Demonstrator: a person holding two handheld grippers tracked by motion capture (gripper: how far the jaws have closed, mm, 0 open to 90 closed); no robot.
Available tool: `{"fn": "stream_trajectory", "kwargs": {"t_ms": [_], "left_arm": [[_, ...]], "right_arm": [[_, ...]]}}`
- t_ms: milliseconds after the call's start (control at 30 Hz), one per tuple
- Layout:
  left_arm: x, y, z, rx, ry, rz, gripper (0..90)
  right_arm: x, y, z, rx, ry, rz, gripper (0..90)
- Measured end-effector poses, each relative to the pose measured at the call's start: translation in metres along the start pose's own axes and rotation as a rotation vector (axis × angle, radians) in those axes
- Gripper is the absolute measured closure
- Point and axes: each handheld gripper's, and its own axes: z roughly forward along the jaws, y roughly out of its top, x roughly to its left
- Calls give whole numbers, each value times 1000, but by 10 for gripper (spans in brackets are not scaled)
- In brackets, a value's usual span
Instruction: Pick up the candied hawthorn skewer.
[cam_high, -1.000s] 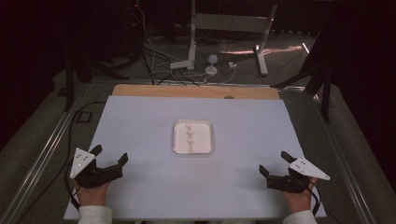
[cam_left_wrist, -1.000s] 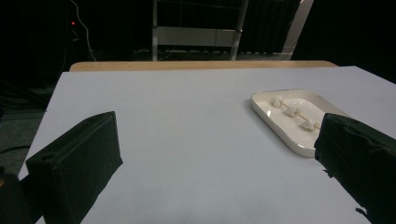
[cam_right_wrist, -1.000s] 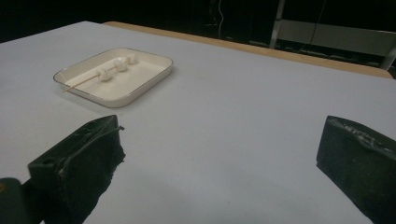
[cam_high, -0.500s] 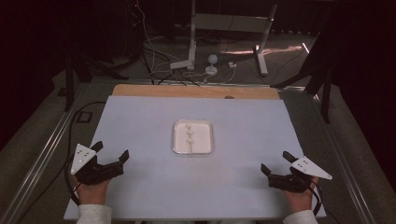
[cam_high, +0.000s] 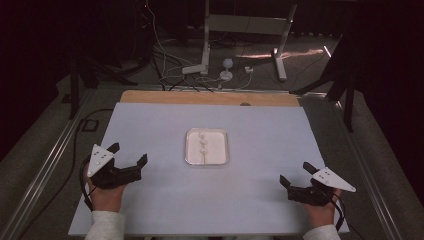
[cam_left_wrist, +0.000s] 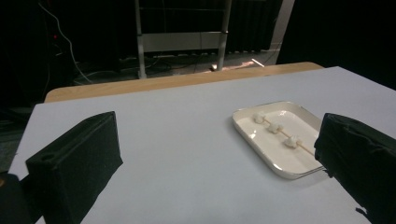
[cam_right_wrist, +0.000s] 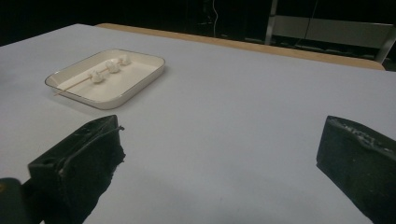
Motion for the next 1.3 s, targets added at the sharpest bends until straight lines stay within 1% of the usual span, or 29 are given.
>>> {"fn": "stream_trajectory", "kwargs": {"t_ms": [133,267,467,500,567,667,700,733,767,867,900,933,967,1000,1033,1067,1300], "left_arm": [[-4,3,9,3,-8,-3,11],[-6,4,13,3,-11,-7,11],[-13,6,26,22,-23,1,11],[-15,7,31,29,-34,0,11],[-17,7,34,37,-37,3,11],[-22,8,42,61,-40,14,11],[-24,8,46,66,-40,14,11],[-27,7,52,78,-49,9,11],[-27,7,52,78,-49,9,11],[-34,7,62,96,-52,11,11],[-39,7,69,105,-56,11,11],[-39,7,69,105,-56,11,11],[-44,7,76,117,-63,14,11],[-44,7,76,117,-63,14,11],[-49,7,83,125,-71,22,11],[-49,7,83,125,-71,22,11],[-62,6,103,145,-88,27,11]], "right_arm": [[0,0,1,2,0,1,0],[0,0,1,2,1,0,0],[0,0,2,5,5,-1,0],[0,0,2,5,5,0,0],[0,0,2,5,4,0,0],[0,0,1,4,4,0,0],[0,0,2,5,4,1,0],[0,0,2,5,4,0,0],[0,0,2,5,5,0,0],[0,0,2,5,6,-1,0],[0,0,2,6,6,-2,0],[0,0,2,6,6,-2,0],[0,0,2,7,7,-1,0],[0,0,2,7,7,-1,0],[0,0,2,7,8,-1,0],[0,0,2,7,7,-1,0],[-1,-1,3,11,7,2,0]]}}
